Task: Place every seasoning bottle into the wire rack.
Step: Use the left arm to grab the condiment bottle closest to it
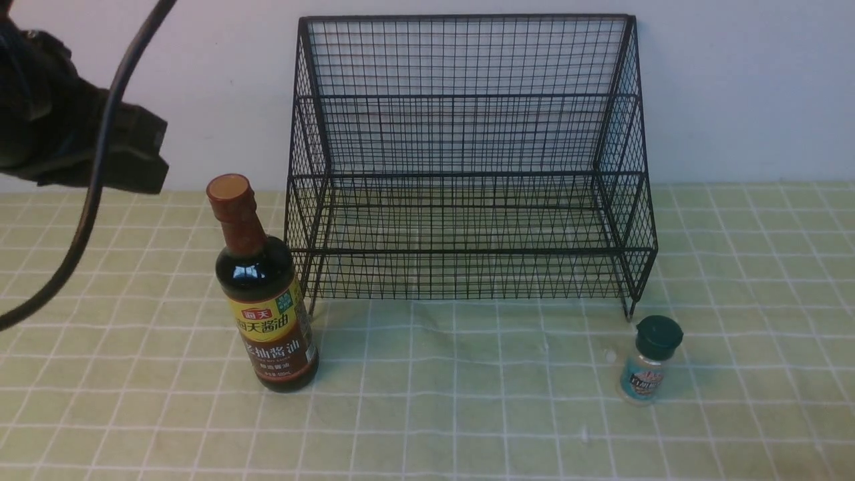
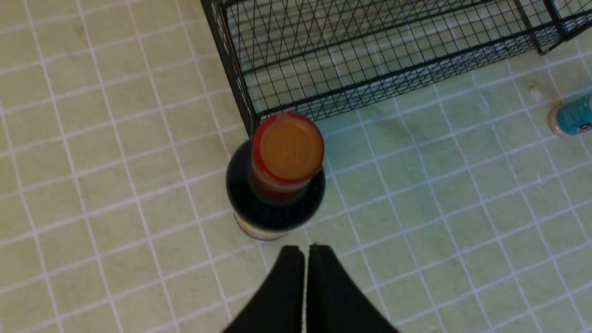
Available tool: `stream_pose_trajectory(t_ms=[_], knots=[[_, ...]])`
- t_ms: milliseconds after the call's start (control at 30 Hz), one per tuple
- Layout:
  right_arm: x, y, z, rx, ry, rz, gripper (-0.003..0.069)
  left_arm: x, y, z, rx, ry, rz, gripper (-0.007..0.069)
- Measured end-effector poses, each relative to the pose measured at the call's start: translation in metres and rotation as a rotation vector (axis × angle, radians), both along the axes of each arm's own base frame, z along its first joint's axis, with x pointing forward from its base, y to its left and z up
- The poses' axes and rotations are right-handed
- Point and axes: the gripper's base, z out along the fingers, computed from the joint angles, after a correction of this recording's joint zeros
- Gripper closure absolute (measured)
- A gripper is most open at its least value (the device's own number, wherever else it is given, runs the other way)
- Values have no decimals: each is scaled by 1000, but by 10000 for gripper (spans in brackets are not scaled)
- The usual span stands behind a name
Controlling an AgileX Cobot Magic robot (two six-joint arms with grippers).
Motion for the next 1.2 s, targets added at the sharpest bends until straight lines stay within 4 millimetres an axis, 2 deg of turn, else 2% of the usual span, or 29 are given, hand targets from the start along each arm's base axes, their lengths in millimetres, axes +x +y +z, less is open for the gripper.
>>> stream_pose_trajectory(t_ms=[100,233,333,400,433,500,567,667,767,1200], knots=[[0,0,0,0,0,0,673,9,-1,-3,41,-27,-59,622],[0,0,0,0,0,0,673,18,-1,-9,68,-36,-100,564],[0,0,0,0,0,0,673,27,-3,-13,73,-53,-127,452],[0,0,0,0,0,0,673,33,-4,-17,69,-58,-130,340],[0,0,0,0,0,0,673,34,-4,-17,69,-57,-130,340],[0,0,0,0,0,0,673,41,-5,-24,67,-43,-132,225],[0,0,0,0,0,0,673,48,-7,-30,53,-29,-133,145],[0,0,0,0,0,0,673,55,-10,-38,21,-2,-139,69],[0,0,0,0,0,0,673,62,-12,-46,9,20,-158,43],[0,0,0,0,0,0,673,76,-13,-70,30,110,-175,45]])
